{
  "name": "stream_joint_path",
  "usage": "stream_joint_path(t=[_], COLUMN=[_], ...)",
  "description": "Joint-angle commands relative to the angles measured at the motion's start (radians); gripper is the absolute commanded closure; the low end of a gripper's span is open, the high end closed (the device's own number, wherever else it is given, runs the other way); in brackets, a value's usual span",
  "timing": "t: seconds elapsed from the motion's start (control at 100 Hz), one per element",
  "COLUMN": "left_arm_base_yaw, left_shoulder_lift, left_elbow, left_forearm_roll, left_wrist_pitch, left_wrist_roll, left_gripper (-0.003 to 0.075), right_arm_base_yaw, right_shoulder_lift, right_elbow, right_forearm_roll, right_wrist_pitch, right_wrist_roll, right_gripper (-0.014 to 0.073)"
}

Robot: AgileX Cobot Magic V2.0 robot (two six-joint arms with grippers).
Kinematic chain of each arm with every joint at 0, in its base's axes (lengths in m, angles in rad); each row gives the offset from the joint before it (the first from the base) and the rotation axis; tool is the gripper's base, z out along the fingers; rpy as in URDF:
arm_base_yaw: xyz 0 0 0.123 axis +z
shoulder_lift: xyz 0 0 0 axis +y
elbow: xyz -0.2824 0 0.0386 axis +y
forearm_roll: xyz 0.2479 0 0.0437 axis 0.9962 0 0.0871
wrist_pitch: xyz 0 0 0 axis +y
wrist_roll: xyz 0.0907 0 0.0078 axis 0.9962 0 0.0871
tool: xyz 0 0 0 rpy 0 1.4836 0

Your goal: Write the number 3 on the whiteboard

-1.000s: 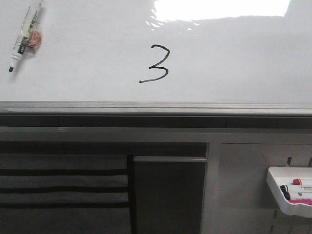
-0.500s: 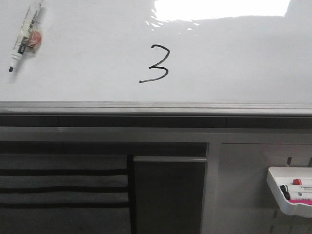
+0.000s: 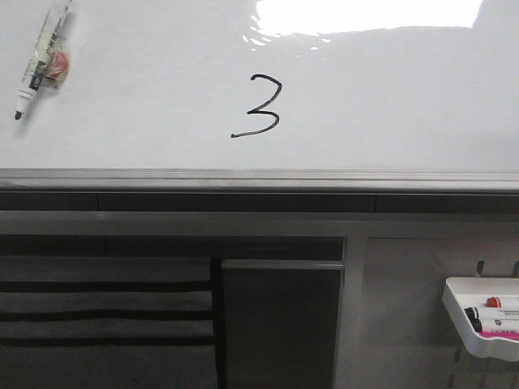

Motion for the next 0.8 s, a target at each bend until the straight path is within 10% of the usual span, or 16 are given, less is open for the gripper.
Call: stream_joint_path(t=[0.0,0.65,0.79], left_arm_base_yaw=[-0.005,-0.005,-0.005], left_shoulder_lift=[-0.027,-0.027,-0.027], left_elbow=[0.008,0.008,0.008], left_forearm_roll=[-0.001,-0.001,-0.001], left_wrist_pitch=[-0.082,-0.082,-0.082], left_wrist_roll=[-0.010,-0.010,-0.010], left_gripper=[0.0741,0.0741,0.0741], right_arm_base_yaw=[-0.009,-0.036,-0.036], right_shoulder_lift=[-0.053,-0.145,-0.145], right_elbow=[0.052,0.177,0.177], right_forearm_roll=[0.004,0.004,-0.282], right_wrist_pitch=[-0.135,-0.262,-0.286], right_wrist_roll=[-0.009,-0.009,0.215], right_gripper=[0.0662,0.0662,0.0662])
